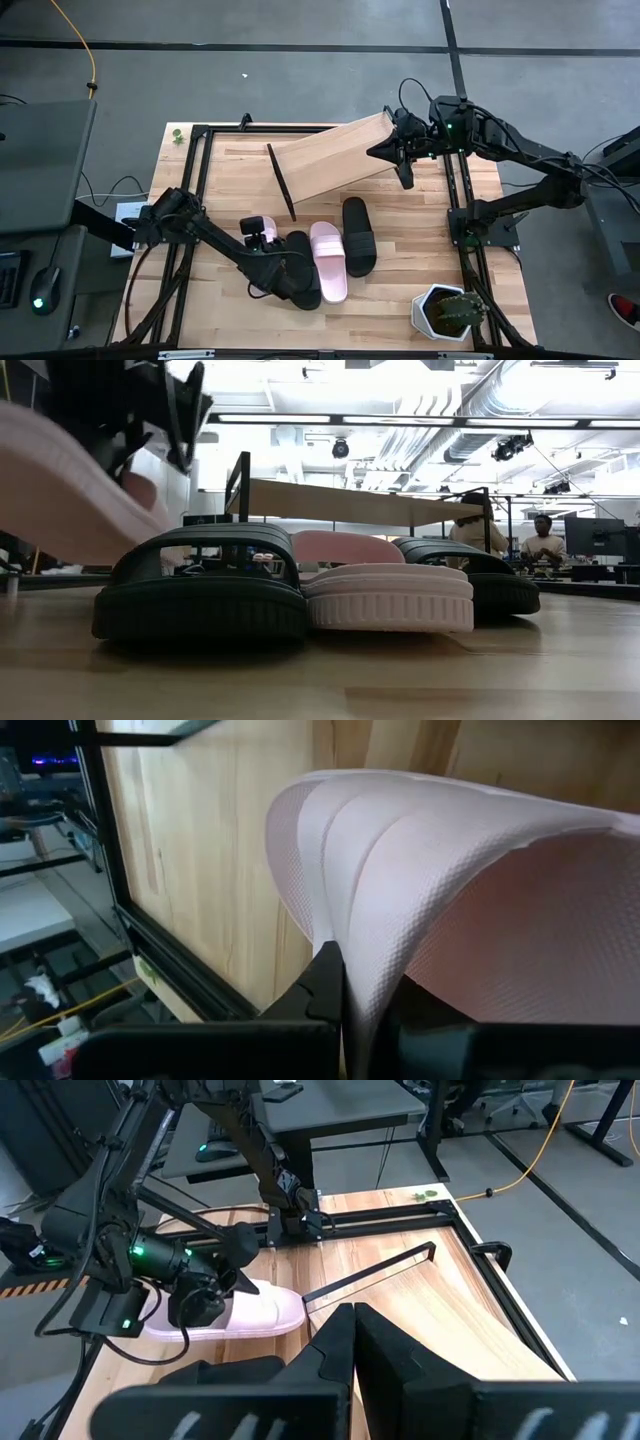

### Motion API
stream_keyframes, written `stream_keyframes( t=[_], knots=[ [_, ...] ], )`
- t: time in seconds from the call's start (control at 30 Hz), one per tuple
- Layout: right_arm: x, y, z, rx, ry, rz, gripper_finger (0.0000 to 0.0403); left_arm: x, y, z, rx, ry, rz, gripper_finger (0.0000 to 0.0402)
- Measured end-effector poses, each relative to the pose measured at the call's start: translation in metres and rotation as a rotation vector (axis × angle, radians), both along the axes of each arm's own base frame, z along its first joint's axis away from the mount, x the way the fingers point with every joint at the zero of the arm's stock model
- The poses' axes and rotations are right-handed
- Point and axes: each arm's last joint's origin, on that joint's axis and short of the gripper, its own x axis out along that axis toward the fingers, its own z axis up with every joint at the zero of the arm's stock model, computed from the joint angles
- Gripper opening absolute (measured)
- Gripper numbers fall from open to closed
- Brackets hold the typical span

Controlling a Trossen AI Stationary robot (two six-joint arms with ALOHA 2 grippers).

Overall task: Pick and place slides into the shelf
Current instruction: Put the left pink slide on the shelf

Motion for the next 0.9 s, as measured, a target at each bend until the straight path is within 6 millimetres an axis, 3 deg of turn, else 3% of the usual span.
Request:
stream_keyframes(
  t=[0.27,0.9],
  knots=[
    [0.0,0.0,-0.001,0.001,0.011,0.001,0.0,0.014,0.001,0.018,-0.017,-0.067,-0.034,0.0002],
    [-0.002,0.0,-0.004,0.007,0.044,0.0,0.0,0.041,-0.018,0.091,-0.037,-0.334,-0.196,0.0002]
  ],
)
